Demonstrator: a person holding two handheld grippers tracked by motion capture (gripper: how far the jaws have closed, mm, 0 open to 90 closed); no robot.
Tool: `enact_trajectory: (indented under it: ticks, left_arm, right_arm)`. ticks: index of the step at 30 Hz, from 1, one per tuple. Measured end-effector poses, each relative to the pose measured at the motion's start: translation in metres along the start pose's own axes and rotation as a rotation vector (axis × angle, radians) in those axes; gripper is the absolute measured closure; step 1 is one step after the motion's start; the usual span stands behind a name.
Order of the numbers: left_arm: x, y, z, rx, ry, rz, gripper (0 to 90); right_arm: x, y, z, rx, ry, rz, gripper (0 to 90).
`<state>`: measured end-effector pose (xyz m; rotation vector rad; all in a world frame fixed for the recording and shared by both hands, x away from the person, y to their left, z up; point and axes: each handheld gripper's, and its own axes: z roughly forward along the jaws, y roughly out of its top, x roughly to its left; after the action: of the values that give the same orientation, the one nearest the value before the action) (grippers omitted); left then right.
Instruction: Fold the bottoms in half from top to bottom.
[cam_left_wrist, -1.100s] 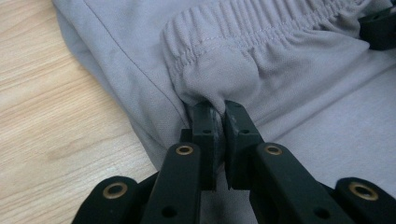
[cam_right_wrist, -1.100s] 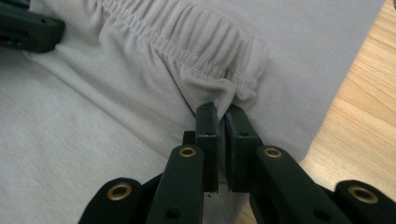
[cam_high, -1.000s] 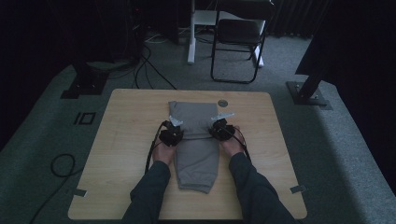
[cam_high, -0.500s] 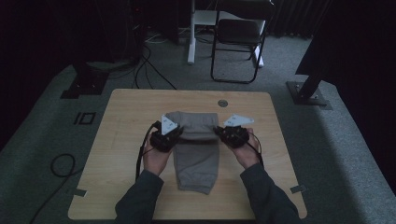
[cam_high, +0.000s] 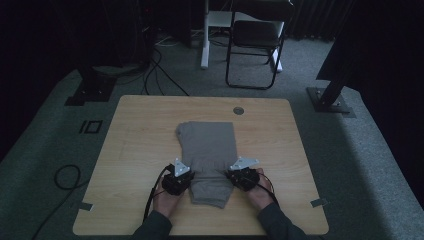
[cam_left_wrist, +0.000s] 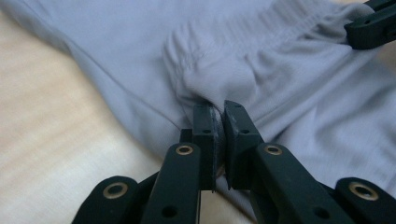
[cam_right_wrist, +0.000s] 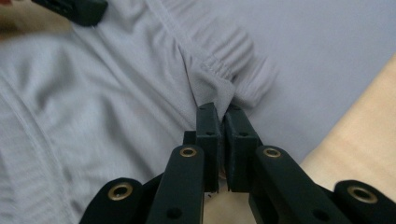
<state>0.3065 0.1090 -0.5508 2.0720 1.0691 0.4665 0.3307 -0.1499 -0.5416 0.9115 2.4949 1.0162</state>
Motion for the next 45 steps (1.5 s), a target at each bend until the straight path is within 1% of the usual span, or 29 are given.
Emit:
enact_trajectory:
  ticks: [4,5,6,7,9,10,11,14,15,17,18,19,20,21,22,23,24,26,28,29,30,31,33,34,37,39,43,44,45]
  left_arm:
    - [-0.001,-0.001,0.002,-0.005,0.006,0.003,84.2]
    - [-0.001,-0.001,0.002,-0.004,0.004,-0.004,83.5]
    - [0.000,-0.001,0.002,-0.004,0.002,-0.009,83.5]
    - [0.001,0.000,0.001,-0.006,-0.004,-0.030,79.0]
    - [0.002,0.000,0.001,-0.007,-0.014,-0.038,70.5]
    - [0.003,0.001,-0.001,-0.009,-0.017,-0.042,70.5]
    - [0.005,0.003,-0.003,-0.014,-0.015,-0.037,65.2]
    - [0.013,0.013,-0.015,-0.060,-0.016,-0.048,63.2]
    - [0.013,0.013,-0.015,-0.060,-0.016,-0.048,63.1]
    - [0.021,0.021,-0.019,-0.081,-0.012,-0.067,63.2]
    - [0.025,0.024,-0.019,-0.089,-0.009,-0.076,63.6]
    - [0.028,0.028,-0.018,-0.093,-0.007,-0.086,67.8]
    - [0.031,0.030,-0.017,-0.089,-0.005,-0.089,71.2]
    - [0.036,0.036,-0.012,-0.077,-0.005,-0.097,78.3]
    - [0.036,0.036,-0.012,-0.077,-0.005,-0.097,83.6]
    - [0.039,0.038,-0.008,-0.064,0.000,-0.101,83.6]
    - [0.043,0.042,0.002,-0.033,0.006,-0.106,89.3]
    - [0.043,0.042,0.005,-0.022,0.006,-0.105,89.9]
    - [0.044,0.042,0.014,0.003,0.012,-0.102,89.9]
    - [0.043,0.040,0.022,0.032,0.012,-0.098,89.8]
    - [0.043,0.040,0.022,0.032,0.012,-0.098,89.8]
    - [0.042,0.038,0.028,0.055,0.015,-0.096,89.7]
    - [0.042,0.036,0.032,0.064,0.012,-0.093,89.1]
    - [0.042,0.035,0.033,0.064,0.010,-0.082,89.1]
    - [0.042,0.034,0.033,0.052,-0.004,-0.083,87.9]
    - [0.041,0.034,0.032,0.051,-0.006,-0.085,85.7]
    - [0.037,0.033,0.027,0.030,-0.043,-0.077,82.0]
    - [0.037,0.033,0.027,0.030,-0.043,-0.077,81.0]
    - [0.035,0.033,0.025,0.019,-0.054,-0.080,81.0]
  right_arm:
    - [-0.002,-0.003,0.003,0.009,0.014,0.019,85.6]
    - [-0.005,-0.003,0.003,0.001,0.031,0.045,84.9]
    - [-0.005,-0.003,0.003,0.001,0.031,0.045,84.9]
    - [-0.007,-0.004,0.003,0.003,0.034,0.057,80.3]
    - [-0.007,-0.002,0.001,0.013,0.026,0.048,68.2]
    - [-0.007,-0.002,0.001,0.013,0.026,0.048,68.2]
    - [-0.008,-0.001,-0.002,0.012,0.036,0.045,59.3]
    - [-0.012,0.002,-0.010,-0.024,0.037,0.064,56.2]
    - [-0.012,0.002,-0.010,-0.024,0.037,0.064,56.2]
    - [-0.016,0.005,-0.014,-0.050,0.045,0.083,56.1]
    - [-0.019,0.007,-0.015,-0.061,0.038,0.096,57.9]
    - [-0.024,0.010,-0.016,-0.071,0.023,0.127,68.5]
    - [-0.026,0.011,-0.016,-0.074,0.017,0.137,73.3]
    - [-0.029,0.012,-0.015,-0.077,0.007,0.149,77.8]
    - [-0.031,0.013,-0.014,-0.074,0.001,0.164,81.2]
    - [-0.031,0.013,-0.014,-0.074,0.001,0.164,81.2]
    - [-0.036,0.015,-0.007,-0.061,-0.008,0.186,84.0]
    - [-0.038,0.016,0.000,-0.044,-0.010,0.196,84.3]
    - [-0.039,0.017,0.005,-0.028,-0.017,0.200,84.5]
    - [-0.041,0.018,0.013,-0.014,-0.021,0.200,84.7]
    - [-0.041,0.018,0.013,-0.014,-0.021,0.200,84.7]
    - [-0.041,0.019,0.019,0.007,-0.025,0.202,84.8]
    - [-0.041,0.019,0.024,0.020,-0.024,0.198,85.2]
    - [-0.041,0.019,0.024,0.020,-0.024,0.198,85.2]
    - [-0.041,0.019,0.025,0.016,-0.018,0.207,85.2]
    - [-0.042,0.018,0.024,0.006,0.005,0.223,85.0]
    - [-0.041,0.016,0.022,-0.013,0.038,0.231,83.5]
    - [-0.041,0.016,0.022,-0.013,0.038,0.231,83.5]
    - [-0.041,0.015,0.021,-0.018,0.044,0.222,82.8]
